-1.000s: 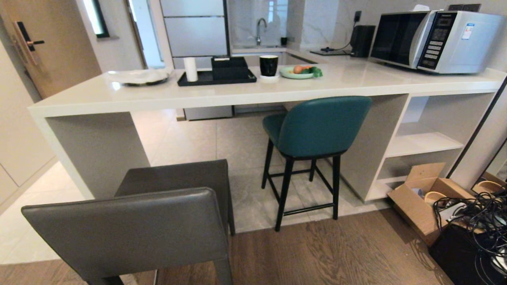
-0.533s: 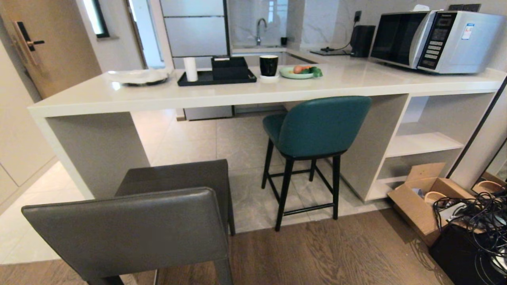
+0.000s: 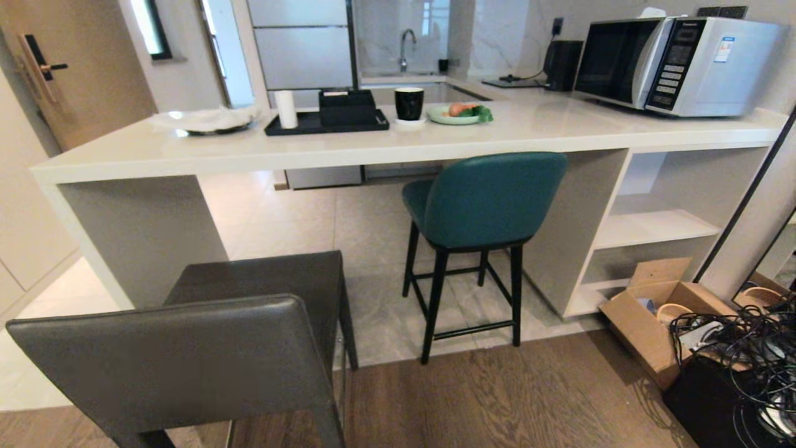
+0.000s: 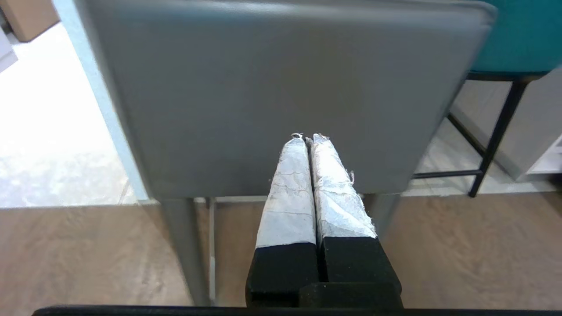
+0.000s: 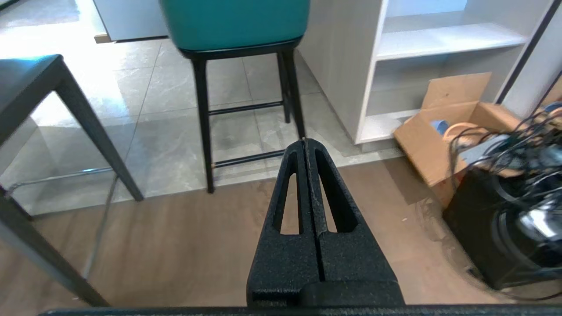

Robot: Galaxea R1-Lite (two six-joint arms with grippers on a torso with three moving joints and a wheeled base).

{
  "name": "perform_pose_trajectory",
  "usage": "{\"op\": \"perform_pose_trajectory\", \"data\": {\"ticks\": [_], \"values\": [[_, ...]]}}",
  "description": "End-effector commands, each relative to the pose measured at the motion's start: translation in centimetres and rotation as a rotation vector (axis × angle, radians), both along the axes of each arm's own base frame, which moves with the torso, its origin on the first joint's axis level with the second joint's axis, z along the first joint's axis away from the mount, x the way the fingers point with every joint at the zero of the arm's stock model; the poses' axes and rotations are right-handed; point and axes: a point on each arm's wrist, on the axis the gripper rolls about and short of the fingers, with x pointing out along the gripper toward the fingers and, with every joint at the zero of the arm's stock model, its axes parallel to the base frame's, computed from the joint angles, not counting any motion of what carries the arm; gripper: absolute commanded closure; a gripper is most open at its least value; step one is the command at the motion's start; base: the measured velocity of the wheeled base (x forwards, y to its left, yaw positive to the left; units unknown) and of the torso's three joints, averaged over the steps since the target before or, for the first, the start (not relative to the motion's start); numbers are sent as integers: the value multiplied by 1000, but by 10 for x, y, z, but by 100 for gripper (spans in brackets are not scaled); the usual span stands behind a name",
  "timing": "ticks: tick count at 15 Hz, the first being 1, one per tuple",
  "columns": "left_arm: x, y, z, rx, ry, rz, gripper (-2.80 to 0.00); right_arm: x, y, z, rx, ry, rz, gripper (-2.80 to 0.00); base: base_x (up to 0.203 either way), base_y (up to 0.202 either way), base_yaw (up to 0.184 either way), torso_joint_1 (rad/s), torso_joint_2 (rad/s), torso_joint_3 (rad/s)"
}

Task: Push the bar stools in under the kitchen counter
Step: Pull the blue chair out from under the dining table

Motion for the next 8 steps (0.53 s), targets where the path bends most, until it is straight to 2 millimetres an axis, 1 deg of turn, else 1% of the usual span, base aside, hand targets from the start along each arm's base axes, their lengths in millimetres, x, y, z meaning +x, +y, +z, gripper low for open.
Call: {"op": "perform_pose_trajectory", "data": {"ticks": [1,8], "values": [[0,0,0,-1,2,1,0,0,0,0,1,1,1,0,0,-199,1,7,3,2],[0,0,0,-1,2,1,0,0,0,0,6,1,0,0,0,-192,2,4,5,2]]}}
